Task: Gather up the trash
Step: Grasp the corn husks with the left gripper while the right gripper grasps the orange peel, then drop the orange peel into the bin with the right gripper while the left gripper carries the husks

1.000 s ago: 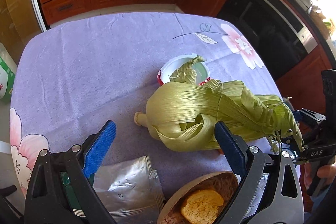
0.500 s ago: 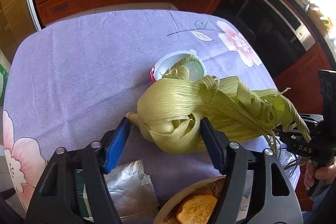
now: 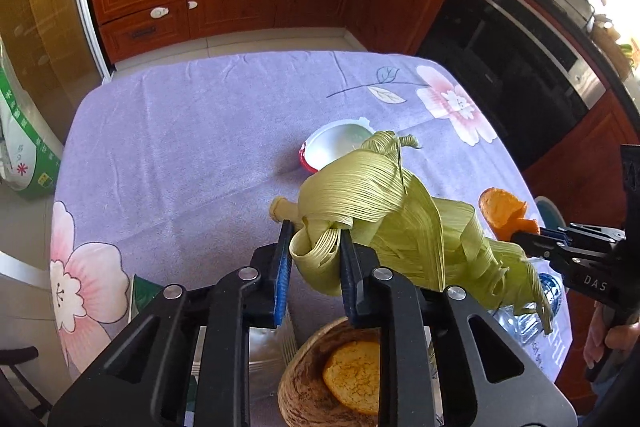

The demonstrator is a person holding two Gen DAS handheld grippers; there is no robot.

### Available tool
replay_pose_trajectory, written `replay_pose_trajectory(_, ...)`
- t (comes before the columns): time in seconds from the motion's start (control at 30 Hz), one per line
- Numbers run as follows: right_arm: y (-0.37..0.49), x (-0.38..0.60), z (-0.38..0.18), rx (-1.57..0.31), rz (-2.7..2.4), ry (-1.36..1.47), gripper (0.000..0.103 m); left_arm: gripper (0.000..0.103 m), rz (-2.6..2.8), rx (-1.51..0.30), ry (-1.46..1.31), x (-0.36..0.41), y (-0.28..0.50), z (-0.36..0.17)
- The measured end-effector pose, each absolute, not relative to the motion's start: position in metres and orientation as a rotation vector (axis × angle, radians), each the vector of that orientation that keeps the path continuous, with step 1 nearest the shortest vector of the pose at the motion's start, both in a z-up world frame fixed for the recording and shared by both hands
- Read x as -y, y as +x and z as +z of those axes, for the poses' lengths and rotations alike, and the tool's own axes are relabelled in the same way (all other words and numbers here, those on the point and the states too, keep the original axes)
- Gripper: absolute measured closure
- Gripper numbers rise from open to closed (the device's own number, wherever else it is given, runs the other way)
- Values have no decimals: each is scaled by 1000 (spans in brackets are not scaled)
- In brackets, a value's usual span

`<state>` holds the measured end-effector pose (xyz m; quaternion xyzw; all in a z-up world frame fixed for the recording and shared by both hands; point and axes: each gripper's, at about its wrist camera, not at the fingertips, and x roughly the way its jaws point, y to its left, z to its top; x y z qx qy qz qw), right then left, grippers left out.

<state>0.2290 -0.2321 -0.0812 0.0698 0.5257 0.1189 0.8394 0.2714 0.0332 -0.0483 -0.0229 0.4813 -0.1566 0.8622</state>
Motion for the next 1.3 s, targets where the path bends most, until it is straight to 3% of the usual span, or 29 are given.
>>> replay_pose_trajectory(0.53, 155, 314, -30, -952, 164, 275, 89, 81, -439, -840, 44, 43, 208, 40)
replay_pose_trajectory(1.3, 57, 518, -69, -910, -125, 522, 88, 81, -754, -854, 200, 232, 160, 37)
